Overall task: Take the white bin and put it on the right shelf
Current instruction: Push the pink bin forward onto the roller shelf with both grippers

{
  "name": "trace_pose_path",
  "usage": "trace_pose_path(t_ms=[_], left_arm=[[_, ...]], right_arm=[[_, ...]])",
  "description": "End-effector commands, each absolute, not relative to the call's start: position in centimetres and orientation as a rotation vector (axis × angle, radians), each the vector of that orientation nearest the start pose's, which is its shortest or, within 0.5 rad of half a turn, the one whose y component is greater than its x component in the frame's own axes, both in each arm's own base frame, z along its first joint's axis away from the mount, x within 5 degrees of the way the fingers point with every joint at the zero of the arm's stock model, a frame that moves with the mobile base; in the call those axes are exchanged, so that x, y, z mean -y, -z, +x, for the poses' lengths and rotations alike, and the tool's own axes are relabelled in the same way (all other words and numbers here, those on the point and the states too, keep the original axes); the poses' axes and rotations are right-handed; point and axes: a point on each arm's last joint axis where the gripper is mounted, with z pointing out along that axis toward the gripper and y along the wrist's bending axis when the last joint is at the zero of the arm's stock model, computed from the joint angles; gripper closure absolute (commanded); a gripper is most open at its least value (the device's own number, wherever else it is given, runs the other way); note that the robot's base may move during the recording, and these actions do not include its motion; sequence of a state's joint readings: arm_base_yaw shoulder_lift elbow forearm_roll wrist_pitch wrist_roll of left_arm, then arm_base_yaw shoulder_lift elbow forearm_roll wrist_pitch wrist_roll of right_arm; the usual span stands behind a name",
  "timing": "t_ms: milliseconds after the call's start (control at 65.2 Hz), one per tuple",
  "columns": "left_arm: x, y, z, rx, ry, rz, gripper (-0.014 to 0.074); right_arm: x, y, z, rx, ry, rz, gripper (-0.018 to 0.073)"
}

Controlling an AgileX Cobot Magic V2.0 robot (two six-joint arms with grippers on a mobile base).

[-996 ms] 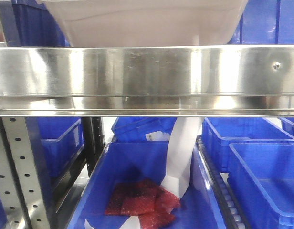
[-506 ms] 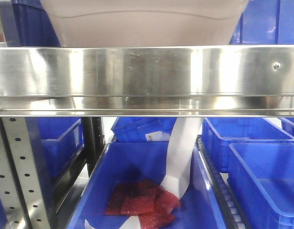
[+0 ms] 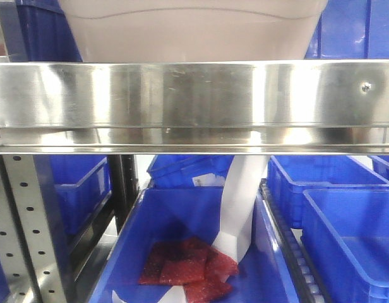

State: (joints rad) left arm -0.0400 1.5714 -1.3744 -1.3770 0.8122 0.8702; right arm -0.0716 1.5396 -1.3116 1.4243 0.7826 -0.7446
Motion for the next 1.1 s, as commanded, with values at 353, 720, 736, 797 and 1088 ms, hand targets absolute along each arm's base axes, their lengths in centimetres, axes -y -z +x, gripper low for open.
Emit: trace_pose_path(t_ms=[353, 720, 736, 797, 1088], left_arm=[[5.7, -41.0, 34.3, -1.802, 1.03, 0.128, 0.0123], [5.8, -40.8, 34.0, -1.821, 1.052, 0.175, 0.0134], [5.9, -40.8, 34.0, -1.823, 1.054, 0.181, 0.0143], [5.9, -40.8, 33.9, -1.83, 1.057, 0.195, 0.019], [5.9, -40.7, 33.9, -1.831, 1.054, 0.197, 0.0722]], right_arm=[[-3.6, -40.0, 34.0, -1.835, -1.014, 0.082, -0.0076], [-3.7, -40.0, 34.0, -1.839, -1.015, 0.075, -0.0076], [-3.7, -40.0, 34.0, -1.839, -1.018, 0.074, -0.0074], [-3.7, -40.0, 33.9, -1.841, -1.019, 0.066, -0.0071], [-3.8, -39.8, 33.9, -1.856, -1.006, 0.042, 0.043]])
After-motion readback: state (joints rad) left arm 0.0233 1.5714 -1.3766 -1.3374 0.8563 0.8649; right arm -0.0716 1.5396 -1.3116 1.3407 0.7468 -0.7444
